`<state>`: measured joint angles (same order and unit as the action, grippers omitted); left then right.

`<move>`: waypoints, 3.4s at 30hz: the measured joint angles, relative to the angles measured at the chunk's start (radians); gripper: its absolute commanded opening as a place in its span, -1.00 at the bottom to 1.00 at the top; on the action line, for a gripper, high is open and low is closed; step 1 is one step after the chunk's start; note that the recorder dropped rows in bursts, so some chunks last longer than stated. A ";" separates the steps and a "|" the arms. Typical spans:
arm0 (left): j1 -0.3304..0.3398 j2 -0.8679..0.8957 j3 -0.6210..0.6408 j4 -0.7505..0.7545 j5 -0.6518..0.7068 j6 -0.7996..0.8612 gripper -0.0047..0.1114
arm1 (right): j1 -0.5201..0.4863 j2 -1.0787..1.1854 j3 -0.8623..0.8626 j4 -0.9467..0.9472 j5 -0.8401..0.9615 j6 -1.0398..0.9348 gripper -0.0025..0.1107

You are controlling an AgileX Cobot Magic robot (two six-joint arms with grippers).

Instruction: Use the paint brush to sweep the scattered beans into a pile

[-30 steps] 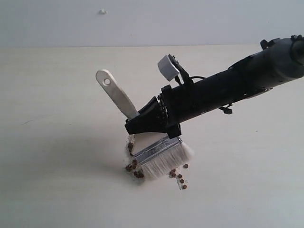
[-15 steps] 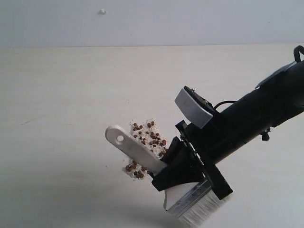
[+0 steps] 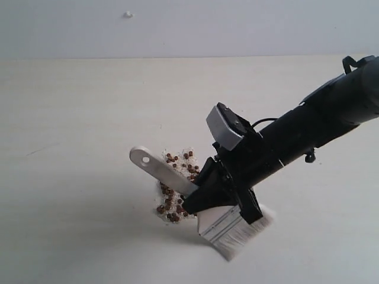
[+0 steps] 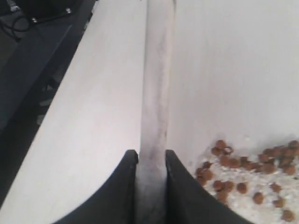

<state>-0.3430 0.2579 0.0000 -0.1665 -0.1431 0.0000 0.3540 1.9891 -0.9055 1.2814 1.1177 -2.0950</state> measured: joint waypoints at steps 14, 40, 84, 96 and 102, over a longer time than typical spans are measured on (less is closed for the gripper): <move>0.000 0.000 0.000 0.000 0.000 0.000 -0.92 | 0.000 0.035 -0.181 -0.002 0.056 0.016 -0.96; 0.000 0.000 0.000 0.000 0.000 0.000 -0.92 | 0.292 -0.562 0.201 0.430 -1.280 0.383 -0.96; 0.000 0.000 0.000 0.000 -0.006 0.000 -0.92 | 0.784 0.043 0.022 0.126 -2.154 1.496 -0.96; 0.000 0.000 0.000 0.000 -0.006 0.000 -0.92 | 0.890 -0.157 0.044 0.073 -2.065 1.071 -0.96; 0.000 0.000 0.000 0.000 -0.006 0.000 -0.92 | 0.850 -0.163 0.177 -0.475 -1.858 1.439 -0.96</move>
<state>-0.3430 0.2579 0.0000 -0.1665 -0.1489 0.0000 1.2039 1.8266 -0.7284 0.8065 -0.7403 -0.6561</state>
